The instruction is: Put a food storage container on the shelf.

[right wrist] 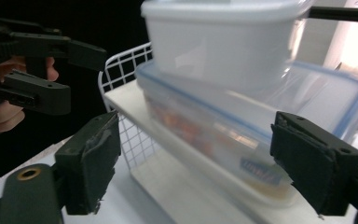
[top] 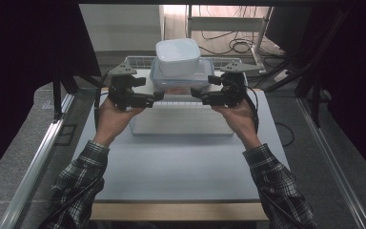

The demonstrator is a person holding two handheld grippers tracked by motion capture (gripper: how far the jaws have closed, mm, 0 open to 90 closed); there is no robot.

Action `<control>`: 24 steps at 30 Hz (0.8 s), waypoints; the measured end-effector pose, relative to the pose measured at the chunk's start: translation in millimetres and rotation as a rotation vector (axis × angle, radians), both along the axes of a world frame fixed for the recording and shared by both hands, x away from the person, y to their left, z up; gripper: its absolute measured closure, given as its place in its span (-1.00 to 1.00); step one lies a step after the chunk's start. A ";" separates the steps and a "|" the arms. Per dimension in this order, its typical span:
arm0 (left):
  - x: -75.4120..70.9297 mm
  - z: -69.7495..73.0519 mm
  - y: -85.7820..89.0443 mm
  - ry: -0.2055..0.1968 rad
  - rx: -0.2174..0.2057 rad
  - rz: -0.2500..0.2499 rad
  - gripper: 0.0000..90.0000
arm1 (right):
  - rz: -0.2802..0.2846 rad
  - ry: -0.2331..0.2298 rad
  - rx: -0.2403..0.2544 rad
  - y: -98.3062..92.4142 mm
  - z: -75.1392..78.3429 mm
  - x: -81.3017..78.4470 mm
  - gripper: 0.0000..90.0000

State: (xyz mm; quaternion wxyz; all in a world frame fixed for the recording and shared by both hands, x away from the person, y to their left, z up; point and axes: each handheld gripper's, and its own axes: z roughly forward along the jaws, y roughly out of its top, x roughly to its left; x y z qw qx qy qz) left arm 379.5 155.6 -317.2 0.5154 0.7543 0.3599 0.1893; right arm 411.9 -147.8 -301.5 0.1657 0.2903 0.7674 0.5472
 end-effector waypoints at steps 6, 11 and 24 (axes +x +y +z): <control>-11.6 -13.2 -4.6 0.009 0.006 -0.027 -0.82 | 0.028 0.008 -0.012 0.4 -13.1 -11.6 -0.72; -21.3 -25.3 -9.0 0.020 0.010 -0.052 -0.87 | 0.051 0.012 -0.021 -0.8 -21.7 -20.3 -0.77; -41.0 -57.5 -13.7 0.036 0.030 -0.078 -0.91 | 0.084 0.039 -0.052 -2.7 -45.8 -37.1 -0.85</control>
